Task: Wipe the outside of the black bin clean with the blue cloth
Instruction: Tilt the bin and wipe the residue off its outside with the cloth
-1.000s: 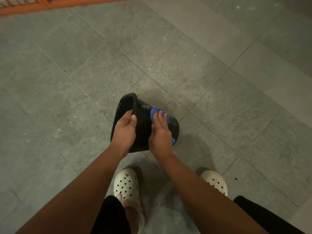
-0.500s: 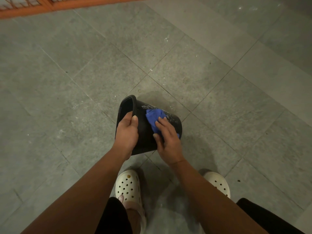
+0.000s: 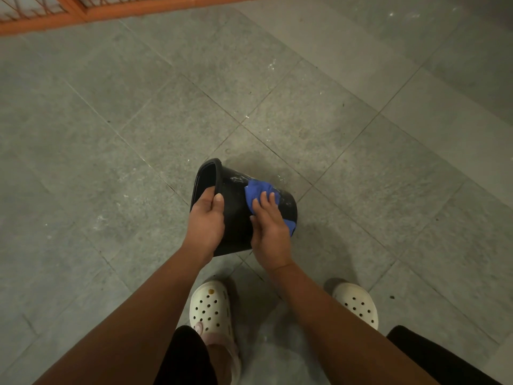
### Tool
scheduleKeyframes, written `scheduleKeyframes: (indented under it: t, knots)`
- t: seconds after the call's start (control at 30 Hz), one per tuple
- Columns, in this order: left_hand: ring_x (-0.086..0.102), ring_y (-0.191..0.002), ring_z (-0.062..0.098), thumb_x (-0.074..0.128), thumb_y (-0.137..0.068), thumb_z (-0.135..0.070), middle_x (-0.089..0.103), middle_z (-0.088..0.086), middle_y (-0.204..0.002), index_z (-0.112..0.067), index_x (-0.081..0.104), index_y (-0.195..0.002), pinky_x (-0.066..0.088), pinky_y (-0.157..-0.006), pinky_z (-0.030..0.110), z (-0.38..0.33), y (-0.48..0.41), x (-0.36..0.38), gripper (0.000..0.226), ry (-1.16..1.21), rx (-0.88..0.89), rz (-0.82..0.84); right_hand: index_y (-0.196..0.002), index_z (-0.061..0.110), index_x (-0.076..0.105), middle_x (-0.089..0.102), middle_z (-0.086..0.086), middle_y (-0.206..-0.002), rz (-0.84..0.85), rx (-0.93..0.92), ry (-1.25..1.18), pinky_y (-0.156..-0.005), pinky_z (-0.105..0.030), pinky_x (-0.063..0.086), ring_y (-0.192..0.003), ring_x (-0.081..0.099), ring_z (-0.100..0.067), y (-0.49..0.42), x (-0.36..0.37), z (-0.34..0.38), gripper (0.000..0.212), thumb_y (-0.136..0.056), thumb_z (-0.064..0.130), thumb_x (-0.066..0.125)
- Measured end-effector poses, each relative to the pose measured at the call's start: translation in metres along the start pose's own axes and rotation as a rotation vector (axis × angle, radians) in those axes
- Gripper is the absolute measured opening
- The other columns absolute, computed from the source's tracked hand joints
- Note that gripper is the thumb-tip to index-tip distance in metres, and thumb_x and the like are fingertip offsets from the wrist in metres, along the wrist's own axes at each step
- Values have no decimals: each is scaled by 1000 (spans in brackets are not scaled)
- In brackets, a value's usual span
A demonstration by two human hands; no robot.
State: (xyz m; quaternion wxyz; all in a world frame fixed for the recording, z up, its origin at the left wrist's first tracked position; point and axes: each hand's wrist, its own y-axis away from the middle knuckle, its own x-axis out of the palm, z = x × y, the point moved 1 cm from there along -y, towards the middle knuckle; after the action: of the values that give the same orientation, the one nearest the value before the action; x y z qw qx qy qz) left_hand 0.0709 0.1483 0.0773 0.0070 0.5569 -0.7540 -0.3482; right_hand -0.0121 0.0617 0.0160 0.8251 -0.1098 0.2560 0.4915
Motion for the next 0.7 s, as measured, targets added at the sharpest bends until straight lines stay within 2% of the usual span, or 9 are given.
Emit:
scheduleKeyframes:
  t: [0.13, 0.27, 0.37, 0.43, 0.5, 0.6, 0.7]
  knots:
    - [62, -96, 15, 36, -101, -25, 64, -5, -99, -40, 58, -97, 52, -87, 38, 2, 1, -3, 27, -12, 14, 5, -130, 4, 48, 40, -16, -143, 73, -43, -18, -115, -40, 23, -139, 24, -32, -12, 1, 8, 40, -90, 2, 52]
    - [63, -92, 20, 37, -101, -28, 64, -1, -96, -33, 59, -106, 54, -80, 37, 5, 1, 2, 22, -53, 34, -12, -135, 7, 42, 34, -12, -147, 49, 38, 6, -113, -21, 11, -141, 20, -24, -22, -7, -5, 43, -93, 5, 49]
    - [62, -93, 19, 37, -100, -29, 63, 0, -98, -29, 57, -110, 53, -82, 39, 5, 0, 5, 23, -67, 33, -33, -130, 2, 47, 40, -16, -143, -10, 111, -21, -115, -26, 16, -139, 25, -23, -10, -5, 0, 39, -92, 5, 52]
    - [62, -95, 19, 37, -101, -25, 65, 3, -99, -27, 59, -108, 53, -86, 42, 5, -1, 3, 23, -38, 32, -40, -123, -2, 55, 47, -20, -136, -21, 57, -48, -113, -38, 26, -135, 33, -31, 1, 0, 7, 35, -88, -2, 56]
    - [64, -97, 20, 38, -101, -24, 66, 4, -101, -26, 60, -108, 53, -89, 45, 6, -2, 0, 23, -22, 31, -25, -120, -2, 57, 49, -22, -134, -1, -11, -59, -111, -43, 29, -132, 36, -36, 1, 2, 12, 36, -85, -6, 57]
    - [64, -96, 17, 39, -100, -25, 66, 1, -100, -33, 60, -104, 53, -89, 45, 7, 1, 0, 23, -29, 55, 1, -129, 4, 50, 41, -18, -141, 60, -48, 2, -114, -35, 20, -137, 28, -34, -18, 1, 11, 48, -83, -10, 53]
    - [62, -97, 16, 39, -100, -27, 65, -1, -101, -34, 59, -105, 52, -90, 46, 8, 6, 4, 22, -35, 57, -5, -139, 11, 36, 30, -9, -150, 51, 50, 80, -113, -22, 6, -142, 17, -24, -26, -2, 2, 57, -87, -7, 48]
